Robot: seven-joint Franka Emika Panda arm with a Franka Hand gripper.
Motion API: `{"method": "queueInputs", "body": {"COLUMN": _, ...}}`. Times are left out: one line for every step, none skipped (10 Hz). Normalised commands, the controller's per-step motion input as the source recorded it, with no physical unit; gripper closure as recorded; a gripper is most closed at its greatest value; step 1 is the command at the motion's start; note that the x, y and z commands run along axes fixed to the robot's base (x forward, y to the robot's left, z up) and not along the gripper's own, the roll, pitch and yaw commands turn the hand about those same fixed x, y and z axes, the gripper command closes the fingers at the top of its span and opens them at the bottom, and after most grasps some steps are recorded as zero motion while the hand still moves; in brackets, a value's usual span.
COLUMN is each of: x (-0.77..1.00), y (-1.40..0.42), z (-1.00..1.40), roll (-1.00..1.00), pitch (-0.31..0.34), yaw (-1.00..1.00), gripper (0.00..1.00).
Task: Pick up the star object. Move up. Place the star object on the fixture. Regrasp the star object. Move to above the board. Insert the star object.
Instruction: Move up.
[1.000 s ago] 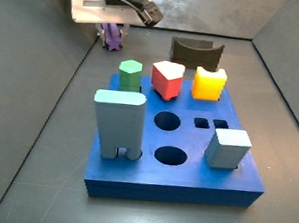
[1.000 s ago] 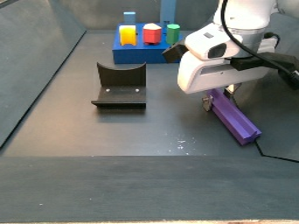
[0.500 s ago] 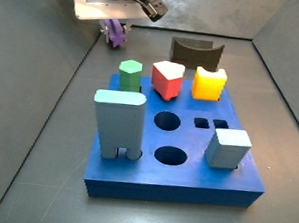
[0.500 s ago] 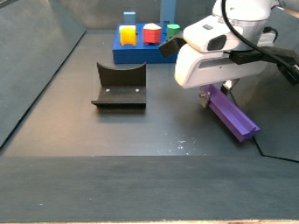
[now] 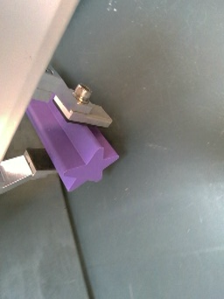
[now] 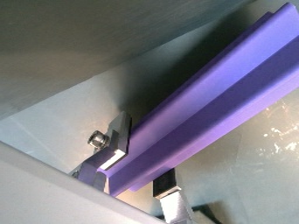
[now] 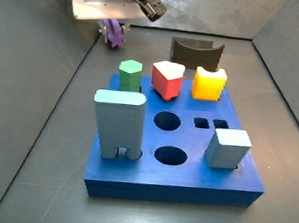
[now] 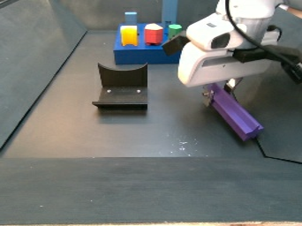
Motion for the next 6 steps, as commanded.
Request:
{"method": "queueInputs", "body": {"x": -0.05, "y": -0.01, "z": 0.72, "roll": 0.00, "pitch": 0.045, "yaw": -0.02, "gripper": 1.00}}
{"method": "queueInputs", "body": {"x": -0.03, "y": 0.00, "z": 0.64, "roll": 0.01, "pitch": 0.066, "yaw": -0.02, "gripper": 1.00}}
{"method": "queueInputs", "body": {"x": -0.01, "y": 0.01, "z": 0.51, "roll": 0.02, "pitch": 0.079, "yaw": -0.02, "gripper": 1.00}}
{"method": "queueInputs", "body": {"x": -0.02, "y": 0.01, "z": 0.45, "roll": 0.03, "pitch": 0.078, "yaw": -0.03, "gripper": 1.00}}
{"method": "queueInputs", "body": {"x": -0.02, "y": 0.01, "z": 0.32, "roll": 0.06, "pitch": 0.070, "yaw": -0.03, "gripper": 1.00}}
{"method": "queueInputs", "body": {"x": -0.03, "y": 0.01, "z": 0.22, "roll": 0.07, "pitch": 0.070, "yaw": -0.03, "gripper": 1.00}}
